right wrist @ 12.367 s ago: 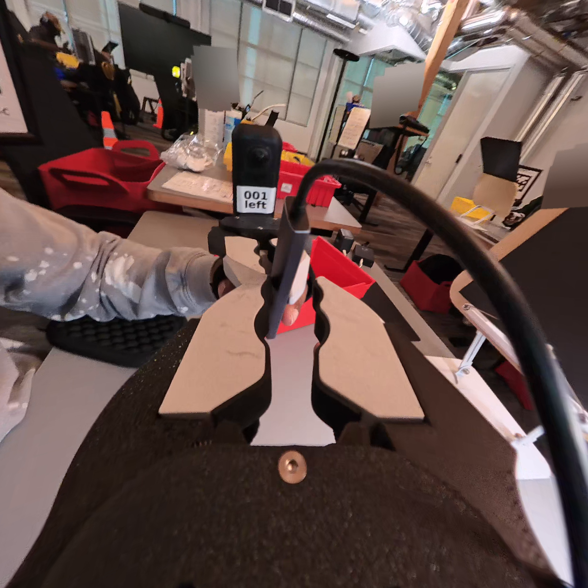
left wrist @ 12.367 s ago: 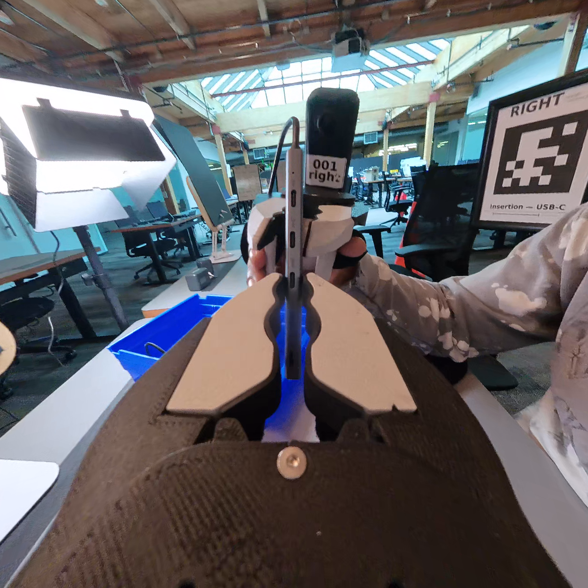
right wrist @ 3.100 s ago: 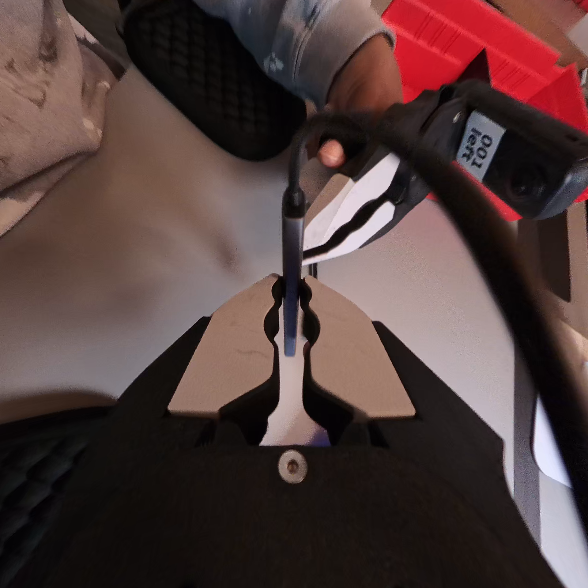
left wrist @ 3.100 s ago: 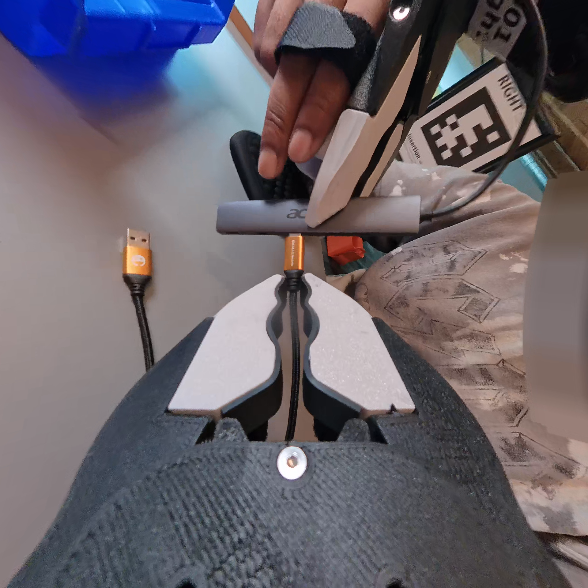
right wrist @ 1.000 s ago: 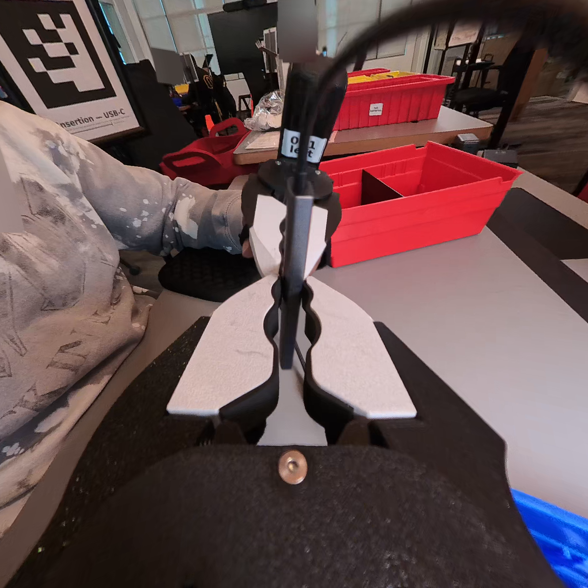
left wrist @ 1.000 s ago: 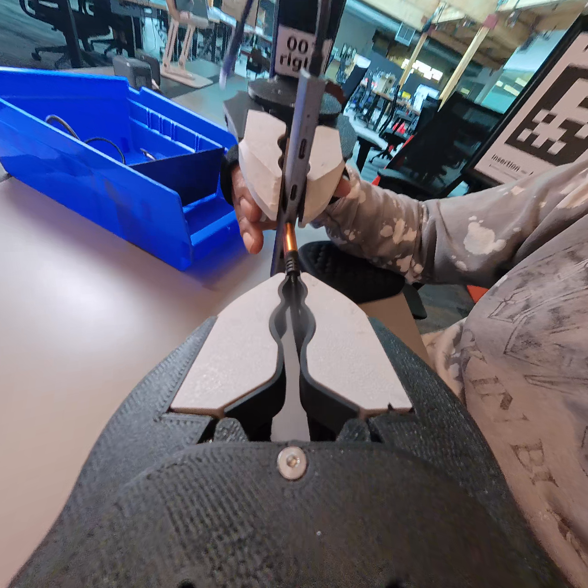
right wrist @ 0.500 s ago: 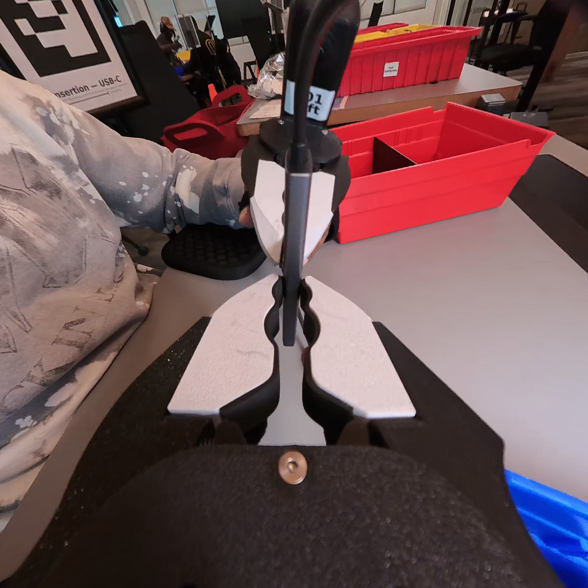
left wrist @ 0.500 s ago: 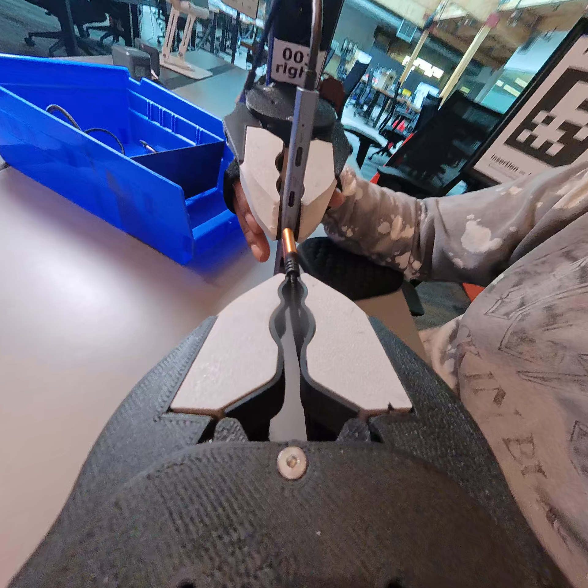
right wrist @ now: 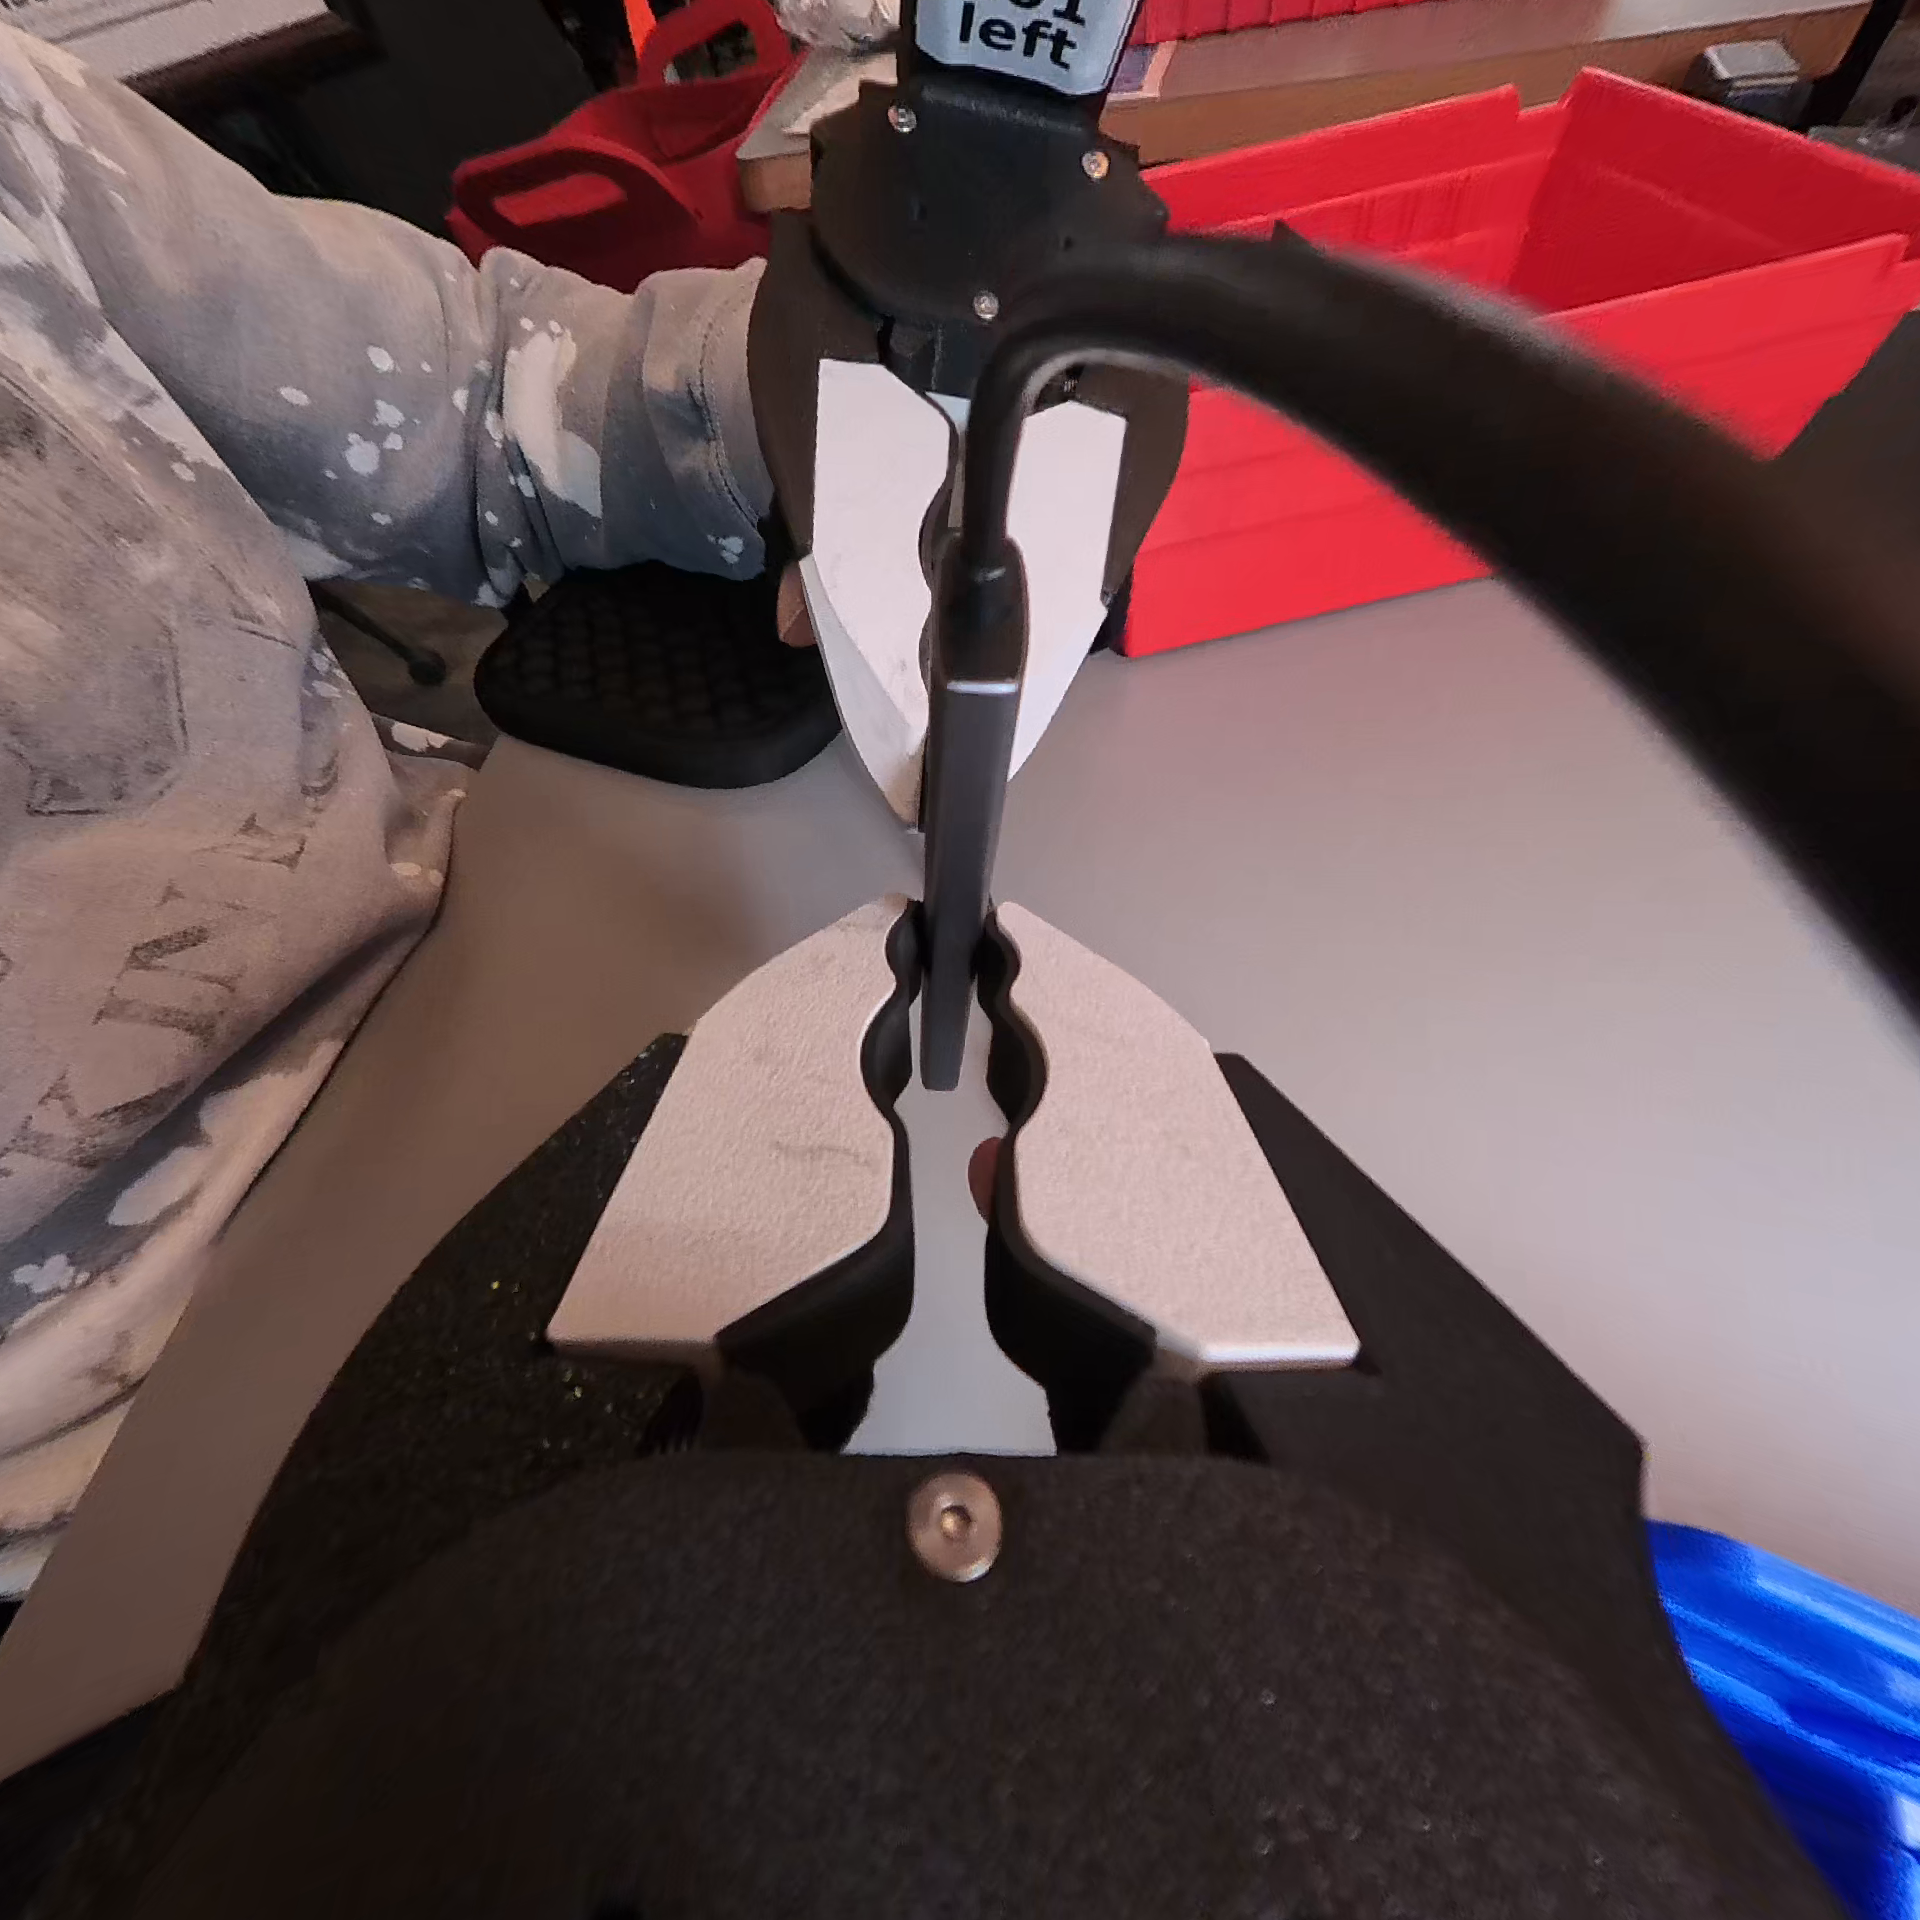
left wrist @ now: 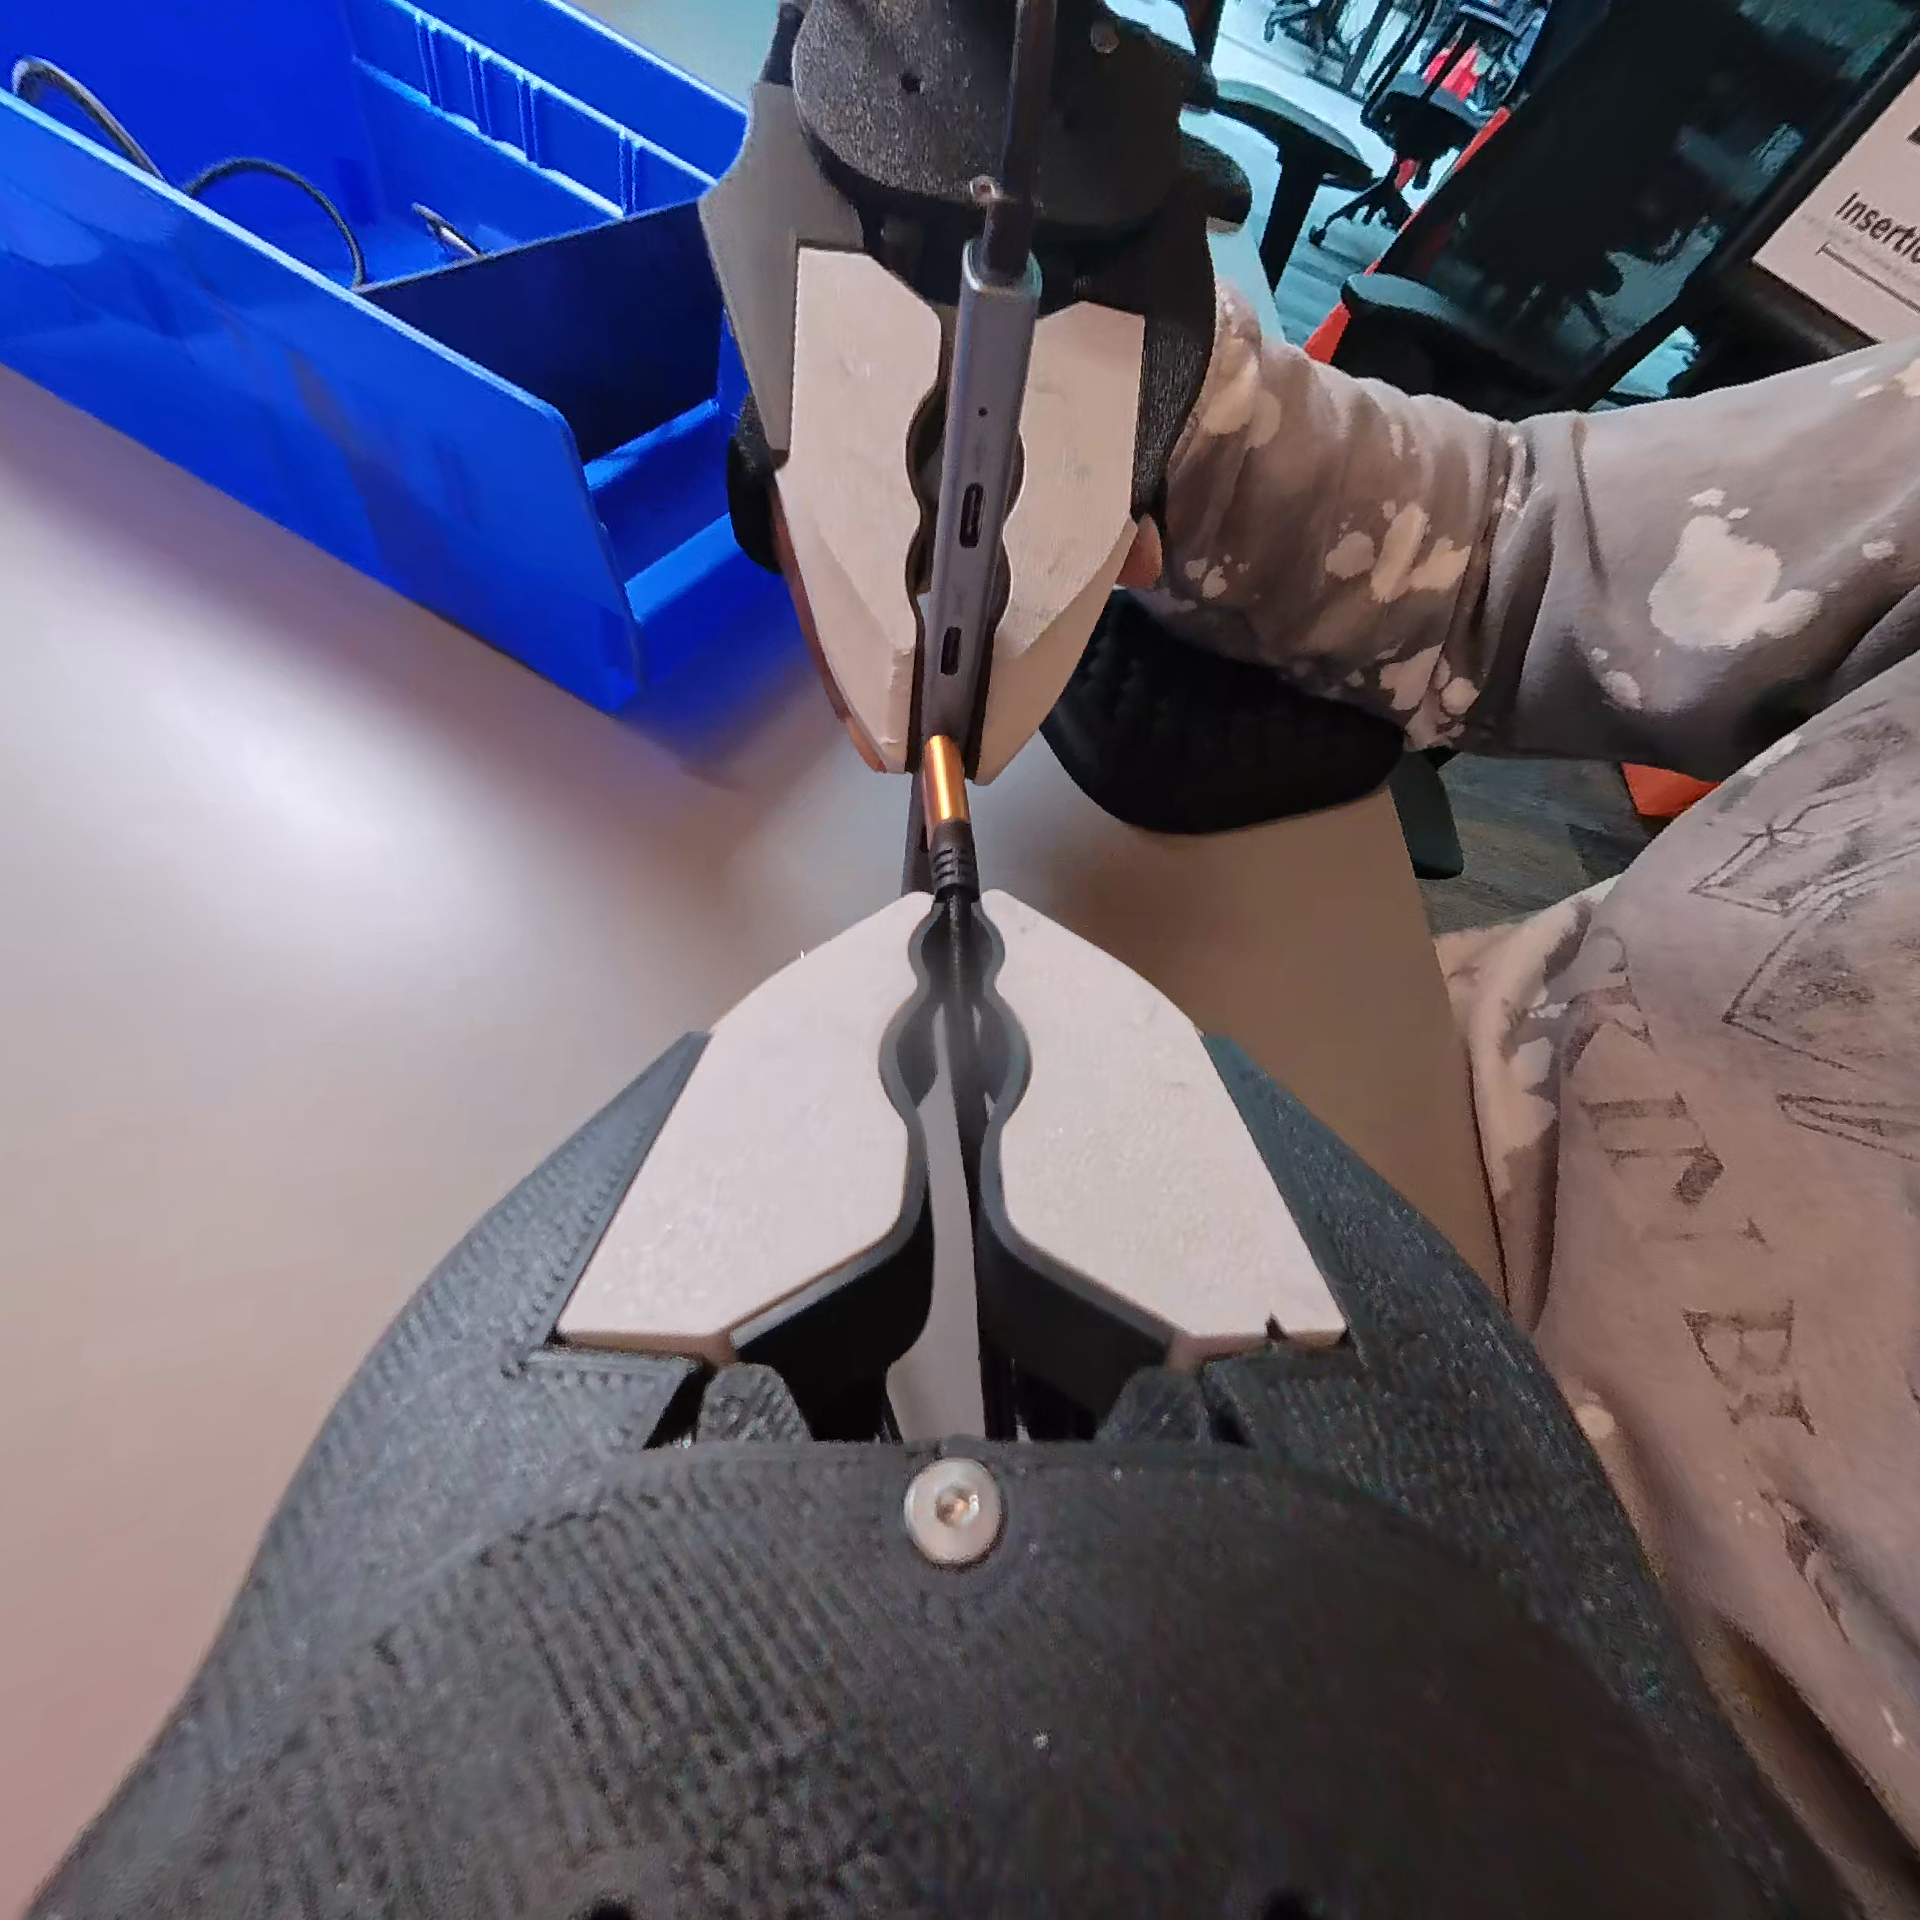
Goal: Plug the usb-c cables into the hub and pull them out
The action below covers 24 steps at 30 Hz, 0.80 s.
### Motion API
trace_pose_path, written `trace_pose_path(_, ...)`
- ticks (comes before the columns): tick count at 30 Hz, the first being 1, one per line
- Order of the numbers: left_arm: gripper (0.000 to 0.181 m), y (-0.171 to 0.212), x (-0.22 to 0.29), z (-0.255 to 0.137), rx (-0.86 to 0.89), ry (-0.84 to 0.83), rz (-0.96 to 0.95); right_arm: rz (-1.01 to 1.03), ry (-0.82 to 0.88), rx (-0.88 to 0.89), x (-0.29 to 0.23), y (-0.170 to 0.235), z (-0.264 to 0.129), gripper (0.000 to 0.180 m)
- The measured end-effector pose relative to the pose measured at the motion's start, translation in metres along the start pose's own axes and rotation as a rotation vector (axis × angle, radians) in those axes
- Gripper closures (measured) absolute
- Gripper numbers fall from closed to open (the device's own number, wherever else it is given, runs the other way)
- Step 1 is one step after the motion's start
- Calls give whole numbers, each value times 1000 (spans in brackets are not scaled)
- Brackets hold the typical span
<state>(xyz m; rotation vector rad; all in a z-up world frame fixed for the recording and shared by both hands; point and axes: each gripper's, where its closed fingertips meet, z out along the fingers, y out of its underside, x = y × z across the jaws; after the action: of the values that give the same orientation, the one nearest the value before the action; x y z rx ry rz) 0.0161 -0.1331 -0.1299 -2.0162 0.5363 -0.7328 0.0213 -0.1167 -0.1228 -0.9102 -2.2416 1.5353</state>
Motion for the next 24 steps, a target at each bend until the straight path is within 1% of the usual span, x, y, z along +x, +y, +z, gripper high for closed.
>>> trace_pose_path(4,178,0,-1,2,-1,5,-9,-16,-15,-90,-2,18,16,170)
trace_pose_path(8,178,-3,-1,-2,-13,-17,21,-14,-12,-33,0,9,15,170)
trace_pose_path(13,178,3,-3,1,-47,-32,34,-27,7,-78,1,16,17,170)
trace_pose_path(17,178,3,-5,1,-41,-64,53,5,-3,-65,2,15,17,170)
trace_pose_path(20,178,-8,-7,-4,23,-82,79,-15,46,12,7,1,11,170)
trace_pose_path(22,178,-20,-8,-9,104,-78,63,-26,85,93,11,-13,1,169)
trace_pose_path(24,178,-28,-10,-13,178,-87,57,-30,115,150,13,-22,-9,165)
